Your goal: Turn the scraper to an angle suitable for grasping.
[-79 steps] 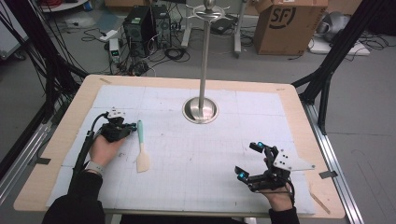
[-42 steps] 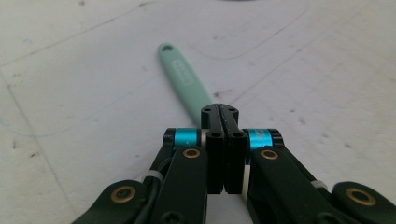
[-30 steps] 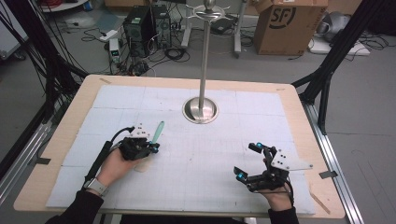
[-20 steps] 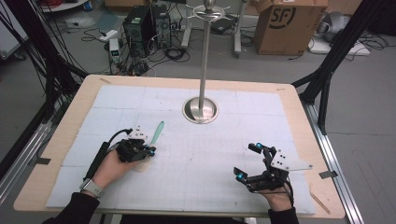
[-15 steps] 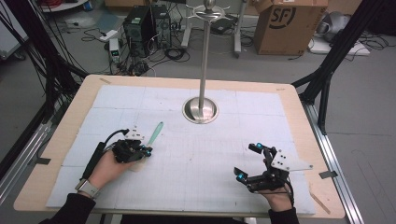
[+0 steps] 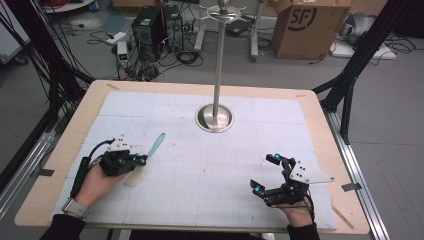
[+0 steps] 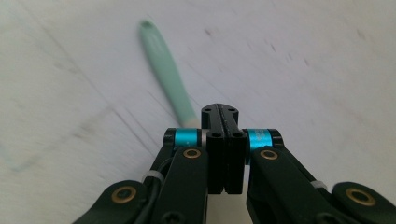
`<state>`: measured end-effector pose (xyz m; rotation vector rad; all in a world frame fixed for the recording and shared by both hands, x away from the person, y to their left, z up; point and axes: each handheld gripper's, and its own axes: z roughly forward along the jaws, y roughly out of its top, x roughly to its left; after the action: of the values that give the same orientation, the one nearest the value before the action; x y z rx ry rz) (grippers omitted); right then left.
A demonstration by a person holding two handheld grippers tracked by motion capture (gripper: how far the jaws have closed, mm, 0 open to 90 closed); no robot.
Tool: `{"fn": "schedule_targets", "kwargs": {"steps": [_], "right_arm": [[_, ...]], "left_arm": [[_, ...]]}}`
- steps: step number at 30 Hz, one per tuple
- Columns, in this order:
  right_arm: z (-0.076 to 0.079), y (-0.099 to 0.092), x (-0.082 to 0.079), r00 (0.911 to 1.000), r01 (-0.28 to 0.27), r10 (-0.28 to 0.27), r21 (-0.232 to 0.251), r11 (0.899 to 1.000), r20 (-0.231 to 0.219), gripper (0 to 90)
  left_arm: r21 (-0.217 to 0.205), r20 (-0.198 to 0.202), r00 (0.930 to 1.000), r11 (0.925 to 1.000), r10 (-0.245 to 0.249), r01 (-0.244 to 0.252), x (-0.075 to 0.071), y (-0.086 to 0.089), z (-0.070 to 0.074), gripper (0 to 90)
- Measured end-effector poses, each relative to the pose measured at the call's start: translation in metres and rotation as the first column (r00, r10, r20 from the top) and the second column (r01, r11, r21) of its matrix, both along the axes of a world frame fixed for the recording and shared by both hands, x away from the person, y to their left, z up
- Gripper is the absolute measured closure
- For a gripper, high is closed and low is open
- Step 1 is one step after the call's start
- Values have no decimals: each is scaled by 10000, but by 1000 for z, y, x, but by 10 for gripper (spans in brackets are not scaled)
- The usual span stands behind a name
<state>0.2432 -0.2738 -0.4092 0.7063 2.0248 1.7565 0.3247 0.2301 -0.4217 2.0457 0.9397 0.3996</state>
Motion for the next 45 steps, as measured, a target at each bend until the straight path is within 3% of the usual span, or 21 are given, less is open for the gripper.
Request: {"fn": "schedule_targets", "kwargs": {"steps": [3,6,8,13,15,19,20,22,25,30,32,37,45], "right_arm": [[0,1,0,10000,-16,16,11,10000,32,12],[0,-1,1,10000,-41,41,35,10000,-3,12],[0,-1,1,10000,-27,27,47,10000,-15,12],[0,-1,2,10000,-95,95,66,9999,14,11],[0,-1,2,9999,-100,100,113,9999,-10,12],[0,-2,1,10000,-92,92,171,9998,20,12],[0,-2,2,10000,-95,94,175,9998,29,12],[0,-3,1,9999,-97,97,193,9998,-27,12],[0,-2,2,10000,-97,96,181,9998,10,12],[0,0,2,9999,-107,107,100,9999,20,12],[0,0,2,9999,-122,122,84,9999,6,11],[0,0,3,10000,-82,81,41,10000,22,12],[-1,1,3,9999,-90,90,-28,10000,-55,12]], "left_arm": [[583,534,9953,9948,803,-833,16,-2,0,896],[614,68,9903,9884,1387,-1388,31,-2,-7,896],[306,-160,9873,9870,1583,-1578,39,0,-11,896],[-62,-232,9848,9850,1723,-1725,53,-2,-14,895],[37,-295,9842,9846,1748,-1748,58,-4,-14,895],[615,-555,9875,9877,1474,-1440,63,-12,-21,896],[677,-394,9895,9884,1391,-1362,62,-13,-22,896],[619,-514,9896,9894,1344,-1312,62,-13,-21,897],[742,-447,9960,9945,780,-745,57,-20,-20,897],[841,-503,9983,9961,299,-256,50,-31,-20,897],[624,-770,9967,9979,236,-188,49,-33,-19,897],[714,-929,9942,9956,-532,599,40,-41,-18,897],[911,-905,9815,9800,-1685,1767,24,-58,-17,897]]}}
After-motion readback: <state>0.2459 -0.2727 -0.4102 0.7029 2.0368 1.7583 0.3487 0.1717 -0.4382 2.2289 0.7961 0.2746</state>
